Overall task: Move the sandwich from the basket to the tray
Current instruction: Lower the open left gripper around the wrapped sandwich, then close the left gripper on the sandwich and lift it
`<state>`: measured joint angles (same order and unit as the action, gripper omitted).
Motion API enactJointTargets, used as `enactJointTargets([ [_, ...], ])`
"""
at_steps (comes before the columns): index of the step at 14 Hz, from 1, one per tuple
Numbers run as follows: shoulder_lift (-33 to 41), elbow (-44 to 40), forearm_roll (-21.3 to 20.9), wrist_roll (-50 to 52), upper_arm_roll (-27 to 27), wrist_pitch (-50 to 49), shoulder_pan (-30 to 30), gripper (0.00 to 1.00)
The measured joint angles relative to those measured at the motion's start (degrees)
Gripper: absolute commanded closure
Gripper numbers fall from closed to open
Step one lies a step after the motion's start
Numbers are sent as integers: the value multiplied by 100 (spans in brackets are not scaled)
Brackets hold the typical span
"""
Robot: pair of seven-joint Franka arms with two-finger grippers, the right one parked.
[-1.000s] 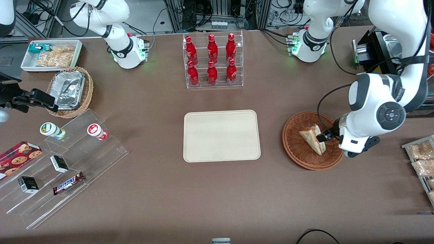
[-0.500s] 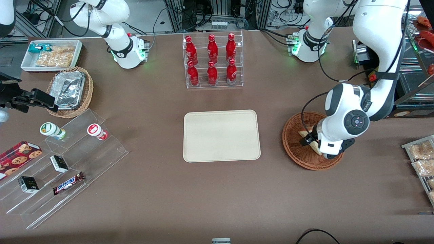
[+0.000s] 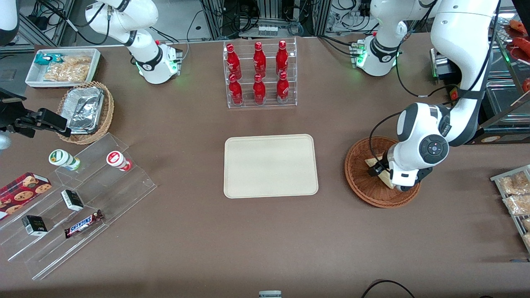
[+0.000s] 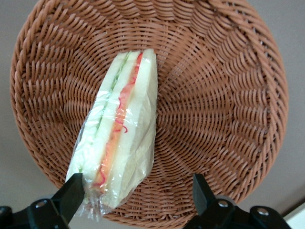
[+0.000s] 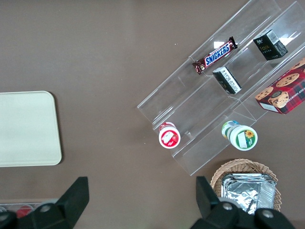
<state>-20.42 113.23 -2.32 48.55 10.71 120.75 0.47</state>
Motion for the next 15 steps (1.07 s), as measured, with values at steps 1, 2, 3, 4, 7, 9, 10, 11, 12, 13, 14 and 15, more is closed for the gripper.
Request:
enactJointTargets([
  [1, 4, -52, 0, 8, -1, 0, -2, 0],
  [2, 6, -110, 0, 12, -1, -10, -4, 0],
  [3, 8, -164, 0, 16, -4, -38, -7, 0],
  [4, 10, -215, 0, 16, -7, -108, -12, 0],
  [7, 8, -215, 0, 17, -12, -281, -16, 0],
  [9, 0, -119, 0, 27, -13, -303, -16, 0],
  [10, -7, -75, 0, 41, -19, -304, -16, 0],
  [11, -19, -38, 0, 50, -42, -304, -17, 0],
  [12, -33, -12, 0, 51, -72, -303, -18, 1],
  [13, -55, -2, 0, 51, -90, -299, -25, 1],
  [14, -84, -2, 0, 51, -100, -280, -33, 3],
  [15, -114, -2, 0, 52, -112, -238, -36, 6],
])
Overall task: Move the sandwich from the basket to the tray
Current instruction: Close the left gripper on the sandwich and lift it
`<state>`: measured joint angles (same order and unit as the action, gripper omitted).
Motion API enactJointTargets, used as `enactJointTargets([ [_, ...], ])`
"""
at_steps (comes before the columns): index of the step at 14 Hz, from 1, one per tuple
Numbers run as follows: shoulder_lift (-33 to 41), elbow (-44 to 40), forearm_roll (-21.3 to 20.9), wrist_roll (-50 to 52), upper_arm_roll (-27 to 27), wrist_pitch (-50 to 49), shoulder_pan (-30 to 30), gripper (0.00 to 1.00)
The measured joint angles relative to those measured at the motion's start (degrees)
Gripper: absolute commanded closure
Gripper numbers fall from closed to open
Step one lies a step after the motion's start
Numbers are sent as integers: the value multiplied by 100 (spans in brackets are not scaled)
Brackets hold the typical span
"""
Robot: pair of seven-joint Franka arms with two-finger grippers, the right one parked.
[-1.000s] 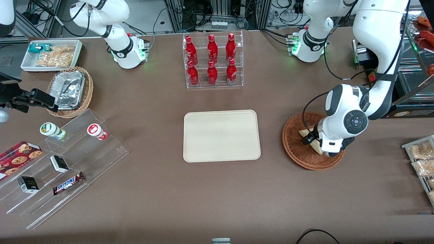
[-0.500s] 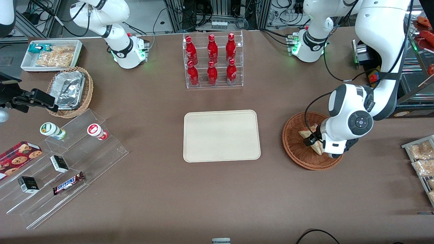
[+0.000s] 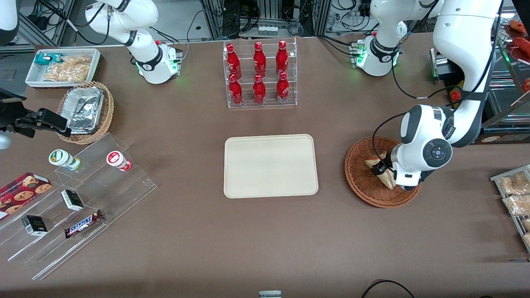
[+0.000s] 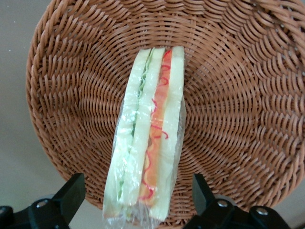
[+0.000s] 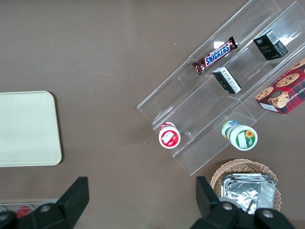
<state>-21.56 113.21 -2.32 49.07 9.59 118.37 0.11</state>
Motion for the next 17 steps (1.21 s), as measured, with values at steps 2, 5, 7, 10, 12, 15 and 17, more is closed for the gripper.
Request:
enactJointTargets([
  [2, -55, 0, 0, 4, -9, 34, 0, 23],
  [5, -111, 0, 0, 26, -9, 111, 0, 46],
  [7, -134, 0, 0, 27, -9, 165, 0, 64],
  [10, -142, -12, 0, 29, -9, 191, 0, 85],
  [12, -142, -35, 0, 29, -9, 211, 0, 86],
  [15, -92, -138, 0, 12, -7, 214, 0, 86],
  [17, 12, -230, -1, -84, -5, 214, 1, 86],
])
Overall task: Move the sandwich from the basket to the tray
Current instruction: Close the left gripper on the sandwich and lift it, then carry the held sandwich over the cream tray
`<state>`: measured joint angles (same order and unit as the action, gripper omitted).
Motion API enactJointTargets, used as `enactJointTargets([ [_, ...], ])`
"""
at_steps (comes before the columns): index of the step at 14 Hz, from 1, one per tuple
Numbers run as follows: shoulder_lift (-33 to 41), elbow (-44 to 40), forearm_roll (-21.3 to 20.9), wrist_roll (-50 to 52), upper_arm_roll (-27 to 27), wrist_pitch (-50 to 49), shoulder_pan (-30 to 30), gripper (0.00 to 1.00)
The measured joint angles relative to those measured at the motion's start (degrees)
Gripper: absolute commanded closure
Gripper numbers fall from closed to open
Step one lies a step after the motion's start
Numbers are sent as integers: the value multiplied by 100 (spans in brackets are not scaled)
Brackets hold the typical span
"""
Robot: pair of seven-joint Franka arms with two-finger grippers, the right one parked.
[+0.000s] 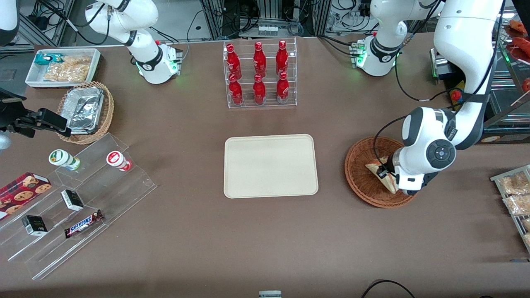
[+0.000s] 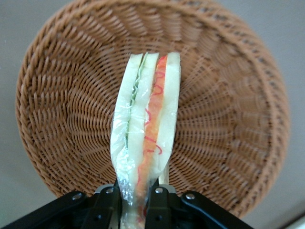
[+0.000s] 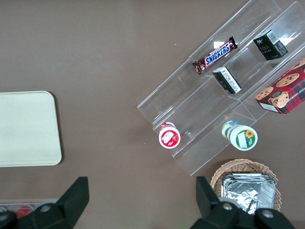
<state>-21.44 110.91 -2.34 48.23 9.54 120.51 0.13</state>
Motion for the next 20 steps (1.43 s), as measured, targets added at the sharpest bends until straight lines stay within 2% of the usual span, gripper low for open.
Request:
enactJointTargets([
  [5, 334, -458, 0, -388, 115, -372, 88, 86],
  [10, 486, -693, 0, -393, 836, -431, 270, 86],
  [16, 305, -665, 0, -606, 1540, -188, 417, 86],
  [20, -17, -788, 1, -621, 1644, 35, 841, 86],
])
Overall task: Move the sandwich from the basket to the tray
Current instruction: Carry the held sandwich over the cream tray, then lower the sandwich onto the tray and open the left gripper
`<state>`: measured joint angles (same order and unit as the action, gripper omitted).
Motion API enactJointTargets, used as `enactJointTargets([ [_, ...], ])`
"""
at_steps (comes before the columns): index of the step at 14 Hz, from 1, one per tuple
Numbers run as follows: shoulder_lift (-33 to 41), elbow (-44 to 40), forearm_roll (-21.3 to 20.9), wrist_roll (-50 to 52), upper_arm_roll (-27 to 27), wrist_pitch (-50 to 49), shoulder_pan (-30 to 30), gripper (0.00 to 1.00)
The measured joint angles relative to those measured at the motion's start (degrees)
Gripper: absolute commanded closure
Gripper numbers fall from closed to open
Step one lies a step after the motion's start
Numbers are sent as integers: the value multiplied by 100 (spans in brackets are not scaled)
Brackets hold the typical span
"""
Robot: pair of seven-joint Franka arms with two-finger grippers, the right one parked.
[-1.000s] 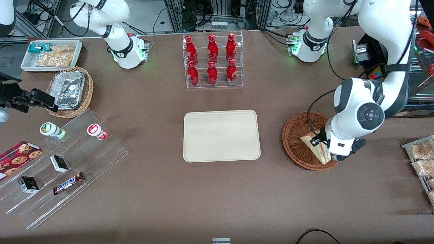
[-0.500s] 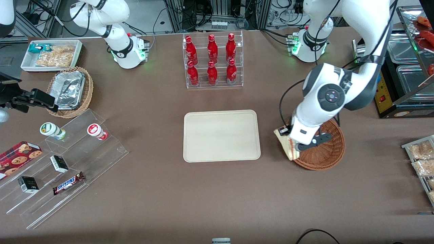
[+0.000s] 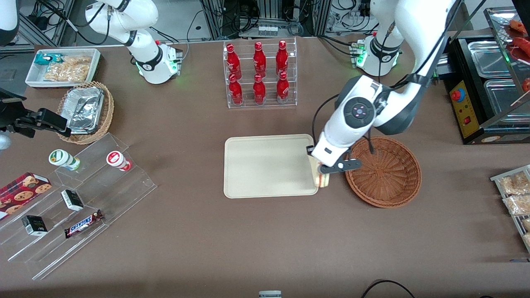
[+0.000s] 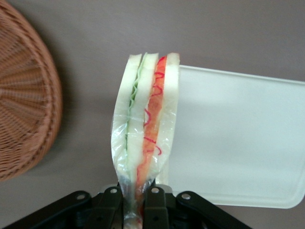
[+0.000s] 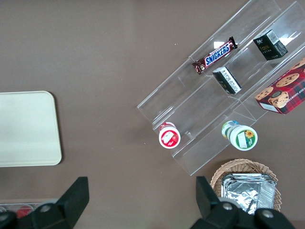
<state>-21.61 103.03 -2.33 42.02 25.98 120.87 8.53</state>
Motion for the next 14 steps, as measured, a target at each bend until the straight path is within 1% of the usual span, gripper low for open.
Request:
enactJointTargets([
  [4, -441, -470, -14, 292, -8, 22, 477, 86],
  [5, -573, -600, -96, 417, -17, 23, 586, 86],
  [9, -1188, -1048, -832, 1225, -33, 29, 990, 85],
  [14, -1620, -1392, -1086, 1557, -39, 37, 1376, 85],
])
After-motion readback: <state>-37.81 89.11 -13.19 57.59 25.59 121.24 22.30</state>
